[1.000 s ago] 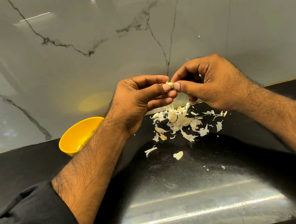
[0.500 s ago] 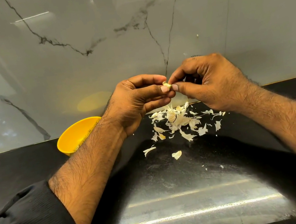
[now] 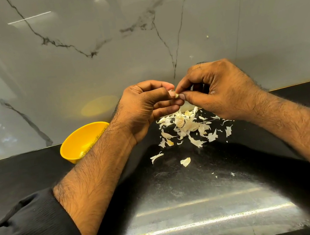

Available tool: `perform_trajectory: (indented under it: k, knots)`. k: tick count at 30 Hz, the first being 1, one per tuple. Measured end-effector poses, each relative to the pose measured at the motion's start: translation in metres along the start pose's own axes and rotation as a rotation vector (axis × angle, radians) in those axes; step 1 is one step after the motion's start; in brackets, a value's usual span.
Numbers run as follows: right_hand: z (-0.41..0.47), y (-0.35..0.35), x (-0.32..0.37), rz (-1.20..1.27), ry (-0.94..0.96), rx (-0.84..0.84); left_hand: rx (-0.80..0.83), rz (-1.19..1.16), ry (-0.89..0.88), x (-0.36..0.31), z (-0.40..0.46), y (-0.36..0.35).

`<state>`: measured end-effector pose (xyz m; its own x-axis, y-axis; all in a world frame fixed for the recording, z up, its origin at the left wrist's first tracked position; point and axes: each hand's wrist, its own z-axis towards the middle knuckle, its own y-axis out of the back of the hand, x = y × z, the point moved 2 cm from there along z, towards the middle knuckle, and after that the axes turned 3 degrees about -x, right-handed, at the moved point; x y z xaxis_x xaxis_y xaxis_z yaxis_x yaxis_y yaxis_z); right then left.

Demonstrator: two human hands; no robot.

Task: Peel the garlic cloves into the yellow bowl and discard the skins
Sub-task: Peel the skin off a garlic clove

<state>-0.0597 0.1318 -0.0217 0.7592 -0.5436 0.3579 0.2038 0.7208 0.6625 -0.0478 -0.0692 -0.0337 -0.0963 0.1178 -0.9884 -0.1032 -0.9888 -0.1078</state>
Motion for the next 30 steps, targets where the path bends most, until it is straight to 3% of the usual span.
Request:
perform_trajectory:
  k: [7, 20, 30]
  knots:
    - [-0.001, 0.003, -0.003, 0.046, -0.090, -0.016, 0.042, 0.044, -0.060, -0.001, 0.000, 0.002]
    - [0.000, -0.002, 0.001, -0.085, -0.075, 0.082, 0.033, 0.417, -0.246, -0.005, -0.002, -0.002]
    - [0.000, -0.007, 0.001, -0.113, -0.109, 0.125, 0.073, 0.349, -0.237, -0.005, -0.002, -0.001]
